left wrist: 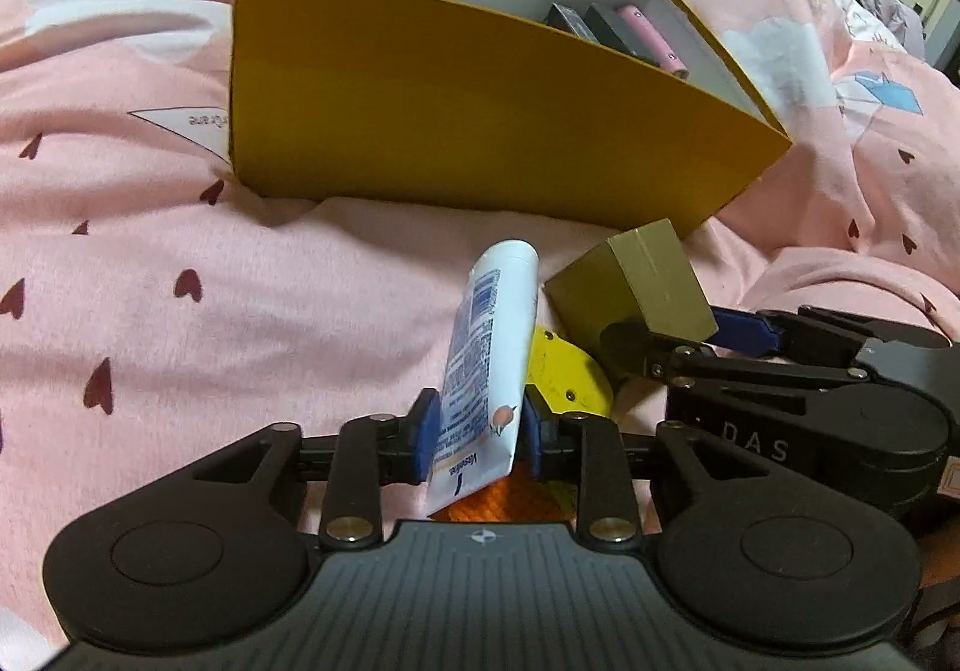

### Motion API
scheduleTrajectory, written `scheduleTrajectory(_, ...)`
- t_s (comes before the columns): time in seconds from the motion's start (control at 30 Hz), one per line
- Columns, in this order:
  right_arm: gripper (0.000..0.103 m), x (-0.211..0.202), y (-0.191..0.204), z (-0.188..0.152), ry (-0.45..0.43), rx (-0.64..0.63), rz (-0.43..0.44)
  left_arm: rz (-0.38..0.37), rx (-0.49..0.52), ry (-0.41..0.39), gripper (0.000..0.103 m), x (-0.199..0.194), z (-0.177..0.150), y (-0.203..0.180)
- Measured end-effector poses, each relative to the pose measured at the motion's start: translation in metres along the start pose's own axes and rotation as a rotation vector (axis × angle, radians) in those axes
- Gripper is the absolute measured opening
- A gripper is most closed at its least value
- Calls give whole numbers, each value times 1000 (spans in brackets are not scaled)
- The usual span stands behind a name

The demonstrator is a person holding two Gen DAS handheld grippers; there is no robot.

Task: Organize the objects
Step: 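Grasp the white lotion tube with the left tool while the right grasps the gold box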

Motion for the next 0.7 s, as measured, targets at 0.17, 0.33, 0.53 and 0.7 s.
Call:
scheduleTrajectory(0.17, 50, 1, 0, -1, 2, -3, -2, 12, 33, 3, 26, -2, 2, -3)
scheduleTrajectory(0.33, 49, -2, -1, -1, -10, 4, 2, 28, 10, -44, 15, -14, 6, 3)
scheduleTrajectory(0.53, 48, -7, -3, 3, -32, 21, 6, 31, 32, -177, 13, -47, 20, 3)
scheduleTrajectory(0.7, 48, -18, -7, 11, -73, 42, 14, 28, 16, -183, 12, -51, 34, 3)
Point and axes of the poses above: each gripper's, at about its wrist camera, not at the fingertips, and x roughly the way its jaws point, y to its left, z to its top, the point moved 3 cm from there along x, roughly the way its jaws point, and after that the axes turned 4 degrees about -y, right-handed, at the moved point
